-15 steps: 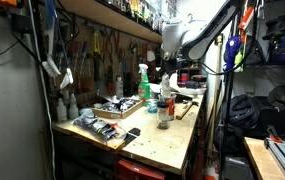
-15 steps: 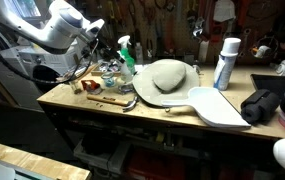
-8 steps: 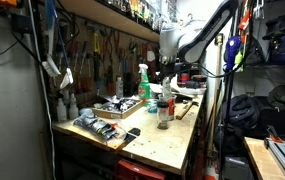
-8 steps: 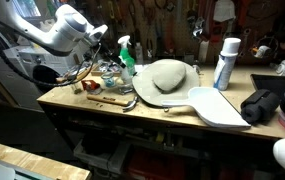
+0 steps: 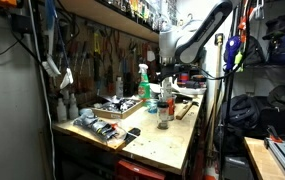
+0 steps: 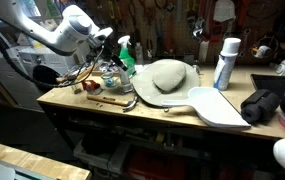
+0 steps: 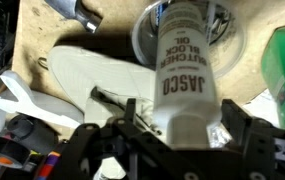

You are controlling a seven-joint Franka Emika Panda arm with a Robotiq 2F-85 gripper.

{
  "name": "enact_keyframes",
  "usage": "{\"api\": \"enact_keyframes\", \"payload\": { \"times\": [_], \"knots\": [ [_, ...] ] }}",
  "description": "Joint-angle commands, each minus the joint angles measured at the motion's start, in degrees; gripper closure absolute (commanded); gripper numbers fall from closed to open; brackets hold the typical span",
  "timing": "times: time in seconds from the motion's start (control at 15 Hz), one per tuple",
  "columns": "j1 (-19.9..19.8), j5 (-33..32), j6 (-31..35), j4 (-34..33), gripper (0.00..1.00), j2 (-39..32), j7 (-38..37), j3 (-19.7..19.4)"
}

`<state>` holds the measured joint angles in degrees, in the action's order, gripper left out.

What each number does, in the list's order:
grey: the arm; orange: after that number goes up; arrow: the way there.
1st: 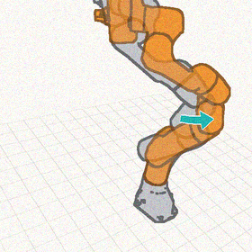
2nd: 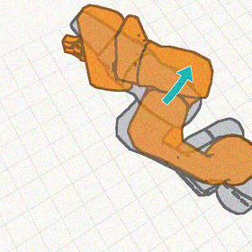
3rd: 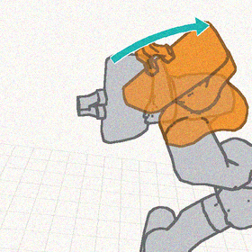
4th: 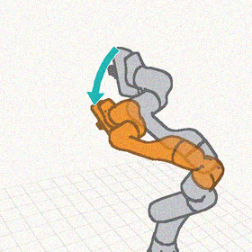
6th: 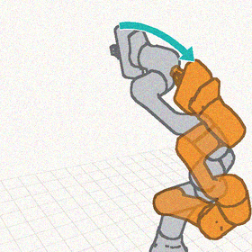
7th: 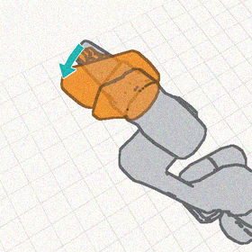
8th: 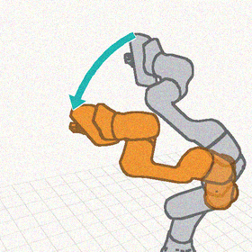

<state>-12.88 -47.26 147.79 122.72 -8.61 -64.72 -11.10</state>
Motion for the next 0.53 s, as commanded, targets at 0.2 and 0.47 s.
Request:
{"api": "enact_keyframes", "payload": {
  "times": [0.2, 0.47],
  "knots": [
    [-1.1, 9.9, 1.1, 0.3, 0.00, 9.1, 2.7, -3.7],
    [-1.7, 9.9, 5.5, -1.3, 0.00, 10.3, 5.1, -3.4]
  ]
}}
